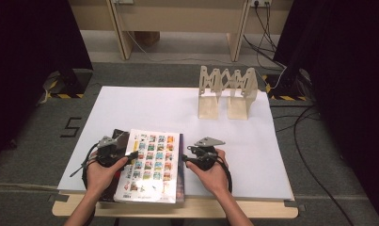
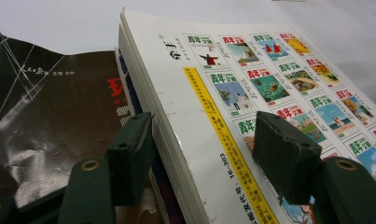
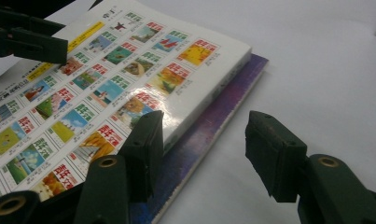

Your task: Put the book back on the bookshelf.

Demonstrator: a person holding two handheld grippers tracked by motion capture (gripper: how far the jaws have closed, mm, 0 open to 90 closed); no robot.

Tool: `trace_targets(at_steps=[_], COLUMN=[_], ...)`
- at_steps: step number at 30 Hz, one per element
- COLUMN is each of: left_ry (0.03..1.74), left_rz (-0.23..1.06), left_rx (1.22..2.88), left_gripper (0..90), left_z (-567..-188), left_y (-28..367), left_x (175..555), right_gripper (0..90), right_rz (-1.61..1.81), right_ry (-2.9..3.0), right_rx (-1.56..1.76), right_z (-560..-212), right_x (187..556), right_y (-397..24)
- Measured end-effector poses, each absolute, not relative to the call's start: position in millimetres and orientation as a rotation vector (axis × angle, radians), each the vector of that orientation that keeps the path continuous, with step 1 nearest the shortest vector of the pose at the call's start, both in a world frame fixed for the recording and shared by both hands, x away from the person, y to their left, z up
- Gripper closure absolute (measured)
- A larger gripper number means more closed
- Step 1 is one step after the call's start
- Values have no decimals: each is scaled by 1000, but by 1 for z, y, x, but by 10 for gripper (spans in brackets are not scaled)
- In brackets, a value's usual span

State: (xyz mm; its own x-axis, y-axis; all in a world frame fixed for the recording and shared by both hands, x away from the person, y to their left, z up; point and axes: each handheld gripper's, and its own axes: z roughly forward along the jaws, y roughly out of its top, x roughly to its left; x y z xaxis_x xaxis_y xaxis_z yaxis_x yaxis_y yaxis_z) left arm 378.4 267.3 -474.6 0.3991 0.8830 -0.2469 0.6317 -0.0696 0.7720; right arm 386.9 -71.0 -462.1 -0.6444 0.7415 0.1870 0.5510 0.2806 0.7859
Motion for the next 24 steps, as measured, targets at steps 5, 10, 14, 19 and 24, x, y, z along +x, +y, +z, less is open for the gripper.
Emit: trace_targets(at_steps=[5,10,14,19,24], left_ry=[1322,1332,1342,1355,1385], left_rz=[357,354,354,346,319], left_rx=[1798,1800,1792,1781,1729], left_gripper=[380,385,404,441,503], left_z=[-473,-473,-471,-468,-466], left_y=[265,264,264,266,269], left_x=[377,375,373,372,372], right_gripper=[471,471,471,470,451], right_rz=[1310,1312,1317,1319,1319], right_ry=[2380,2417,2459,2489,2484], right_rx=[1198,1226,1229,1232,1247], right_z=[-462,-467,-472,-475,-476], right_x=[388,388,387,386,386], right_y=[-60,-54,-49,-42,-39])
